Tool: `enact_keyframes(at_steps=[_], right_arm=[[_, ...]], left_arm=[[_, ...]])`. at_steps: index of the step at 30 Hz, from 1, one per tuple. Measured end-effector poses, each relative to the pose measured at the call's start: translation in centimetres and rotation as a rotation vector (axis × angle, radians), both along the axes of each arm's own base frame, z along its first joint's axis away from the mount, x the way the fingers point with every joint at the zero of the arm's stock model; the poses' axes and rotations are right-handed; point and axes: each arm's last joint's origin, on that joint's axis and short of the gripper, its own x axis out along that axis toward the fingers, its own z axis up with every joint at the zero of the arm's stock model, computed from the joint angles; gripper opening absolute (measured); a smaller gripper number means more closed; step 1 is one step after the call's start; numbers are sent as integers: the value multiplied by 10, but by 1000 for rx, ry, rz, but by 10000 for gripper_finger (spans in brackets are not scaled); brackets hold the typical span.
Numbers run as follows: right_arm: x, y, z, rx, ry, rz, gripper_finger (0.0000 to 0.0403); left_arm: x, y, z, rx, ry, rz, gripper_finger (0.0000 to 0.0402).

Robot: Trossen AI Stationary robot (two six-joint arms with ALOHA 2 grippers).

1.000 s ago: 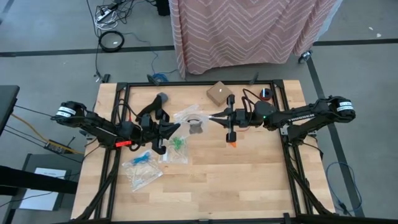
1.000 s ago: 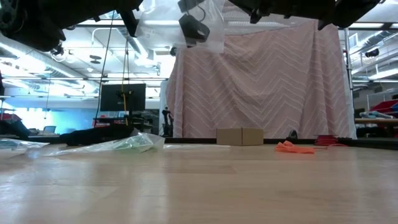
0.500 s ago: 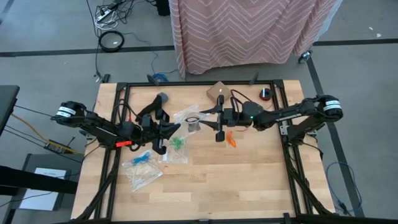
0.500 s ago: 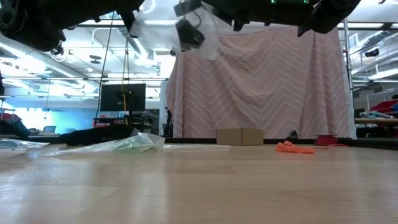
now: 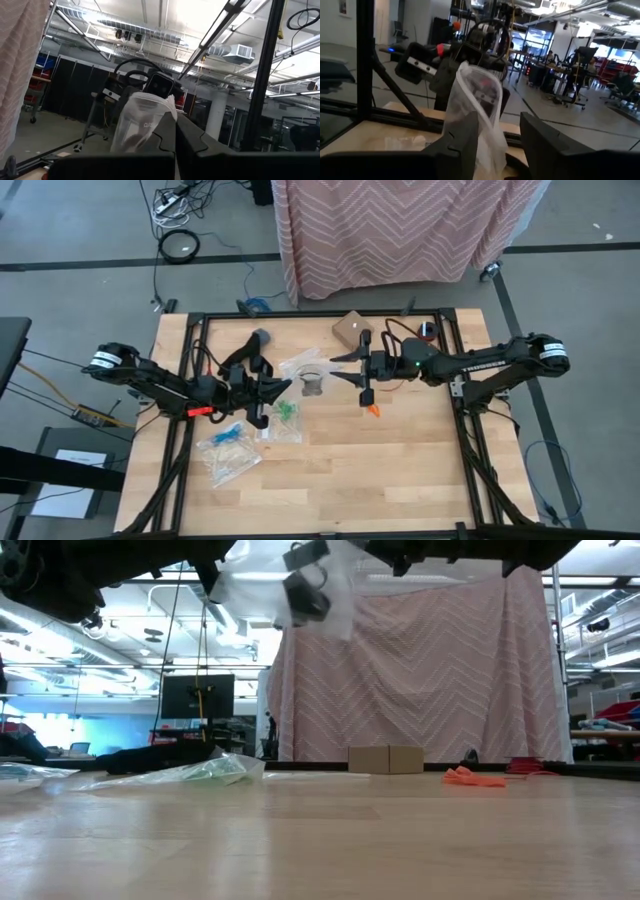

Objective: Sort rubber bands
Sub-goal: Close the transparent zip bag

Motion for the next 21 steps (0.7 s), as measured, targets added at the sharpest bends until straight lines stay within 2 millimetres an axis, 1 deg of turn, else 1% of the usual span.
enact_keyframes(at_steps=[8,18,21], right_arm=[[4,0,-6,11,31,2,73],[4,0,-6,10,32,11,71],[4,0,-6,-7,32,-17,48]], left_arm=[[0,0,0,0,1,0,1],[0,0,0,1,1,1,1],[0,0,0,1,0,1,1]])
